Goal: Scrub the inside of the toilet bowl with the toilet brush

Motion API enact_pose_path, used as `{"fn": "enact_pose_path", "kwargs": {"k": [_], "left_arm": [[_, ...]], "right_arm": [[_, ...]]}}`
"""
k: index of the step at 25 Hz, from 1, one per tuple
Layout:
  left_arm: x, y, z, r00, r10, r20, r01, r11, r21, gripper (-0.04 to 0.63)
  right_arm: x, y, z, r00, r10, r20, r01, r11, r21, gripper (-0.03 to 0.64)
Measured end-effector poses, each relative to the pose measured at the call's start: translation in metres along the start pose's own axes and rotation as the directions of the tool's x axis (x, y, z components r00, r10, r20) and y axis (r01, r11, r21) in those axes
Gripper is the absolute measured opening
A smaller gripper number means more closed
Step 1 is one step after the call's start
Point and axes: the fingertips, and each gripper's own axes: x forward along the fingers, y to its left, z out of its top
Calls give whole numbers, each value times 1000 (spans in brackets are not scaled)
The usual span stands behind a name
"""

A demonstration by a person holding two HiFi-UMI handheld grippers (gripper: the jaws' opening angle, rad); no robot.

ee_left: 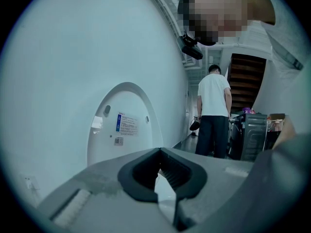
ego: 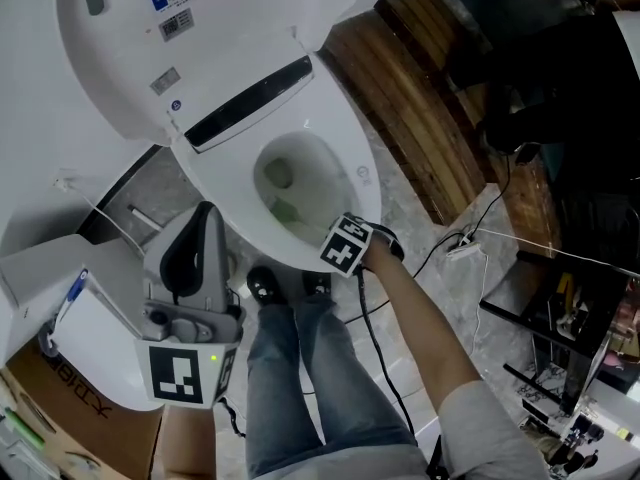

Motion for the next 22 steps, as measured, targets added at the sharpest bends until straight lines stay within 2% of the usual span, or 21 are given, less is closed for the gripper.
{"fn": "enact_pose_path", "kwargs": {"k": [6,12,15,22], "left_arm": [[-2,-13,0,1000,25,7,-24,1000,-5,5],[-6,-31,-1,999,46,12,-46,999,-6,5],[-8,-38,-1,997,69,16,-69,998,-11,5],[-13,-53,1,994,109,28,-109,994,-12,5]], "right_arm": [[-4,-5,-23,997,-42,-69,33,991,-130,77],[-9,-13,-47,986,-109,-130,71,961,-268,77],[-12,-18,-55,975,-162,-152,100,931,-350,77],[-19,-31,-64,933,-307,-189,166,831,-531,77]]}}
